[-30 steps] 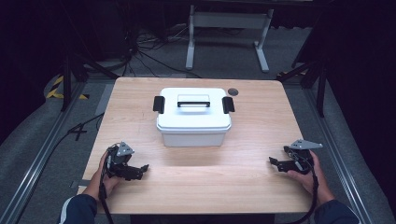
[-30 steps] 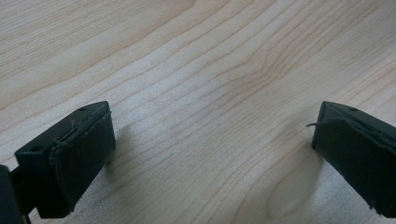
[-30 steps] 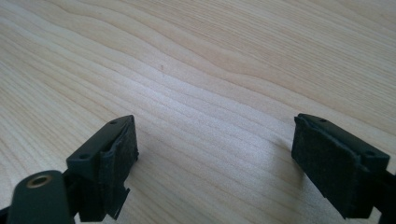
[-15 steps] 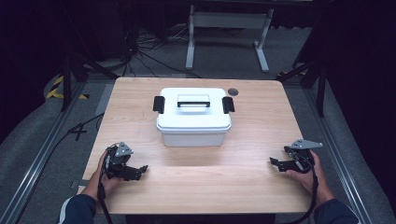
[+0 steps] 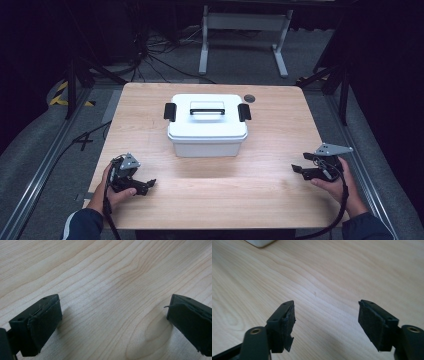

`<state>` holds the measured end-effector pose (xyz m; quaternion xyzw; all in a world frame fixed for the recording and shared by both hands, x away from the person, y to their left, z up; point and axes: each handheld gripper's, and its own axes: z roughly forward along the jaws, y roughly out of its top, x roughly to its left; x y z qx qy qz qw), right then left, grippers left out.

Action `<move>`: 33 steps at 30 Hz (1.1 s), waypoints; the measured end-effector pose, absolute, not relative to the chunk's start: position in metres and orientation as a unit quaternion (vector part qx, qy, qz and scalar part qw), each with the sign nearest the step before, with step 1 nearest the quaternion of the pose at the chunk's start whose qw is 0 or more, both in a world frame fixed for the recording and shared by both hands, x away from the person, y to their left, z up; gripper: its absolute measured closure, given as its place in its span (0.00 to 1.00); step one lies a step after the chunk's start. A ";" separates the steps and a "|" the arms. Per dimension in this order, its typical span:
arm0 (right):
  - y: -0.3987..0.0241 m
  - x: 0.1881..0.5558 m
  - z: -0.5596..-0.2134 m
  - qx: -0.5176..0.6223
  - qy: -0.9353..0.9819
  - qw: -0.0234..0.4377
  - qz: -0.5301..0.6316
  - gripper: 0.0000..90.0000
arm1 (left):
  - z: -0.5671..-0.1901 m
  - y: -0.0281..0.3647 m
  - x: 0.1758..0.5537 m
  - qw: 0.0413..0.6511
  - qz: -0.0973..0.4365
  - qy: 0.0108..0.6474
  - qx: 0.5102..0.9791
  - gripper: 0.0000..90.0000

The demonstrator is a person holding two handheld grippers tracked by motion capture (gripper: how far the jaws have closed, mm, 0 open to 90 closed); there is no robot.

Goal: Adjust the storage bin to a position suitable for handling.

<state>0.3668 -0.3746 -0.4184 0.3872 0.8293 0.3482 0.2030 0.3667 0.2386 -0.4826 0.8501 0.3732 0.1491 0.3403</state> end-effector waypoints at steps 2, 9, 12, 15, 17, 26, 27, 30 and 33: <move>-0.371 0.365 -0.405 0.371 0.835 0.202 0.353 0.35 | -0.483 0.239 0.366 0.343 0.149 0.375 0.848 0.00; -0.357 0.368 -0.362 0.325 0.851 0.224 0.347 0.38 | -0.483 0.239 0.366 0.343 0.144 0.377 0.848 0.00; -0.349 0.373 -0.345 0.307 0.857 0.231 0.344 0.39 | -0.483 0.239 0.366 0.342 0.144 0.376 0.849 0.00; -0.339 0.378 -0.328 0.286 0.867 0.233 0.335 0.39 | -0.483 0.239 0.366 0.342 0.143 0.375 0.850 0.00; -0.333 0.382 -0.318 0.276 0.870 0.232 0.336 0.40 | -0.483 0.239 0.366 0.343 0.143 0.375 0.849 0.00; -0.302 0.399 -0.285 0.240 0.887 0.231 0.320 0.42 | -0.483 0.239 0.366 0.342 0.142 0.375 0.850 0.00; -0.297 0.401 -0.282 0.233 0.892 0.227 0.313 0.44 | -0.483 0.239 0.366 0.342 0.143 0.375 0.850 0.00; -0.286 0.407 -0.275 0.229 0.896 0.224 0.308 0.45 | -0.483 0.239 0.366 0.342 0.143 0.374 0.850 0.00; -0.278 0.411 -0.269 0.227 0.894 0.226 0.313 0.43 | -0.483 0.239 0.366 0.342 0.142 0.375 0.850 0.00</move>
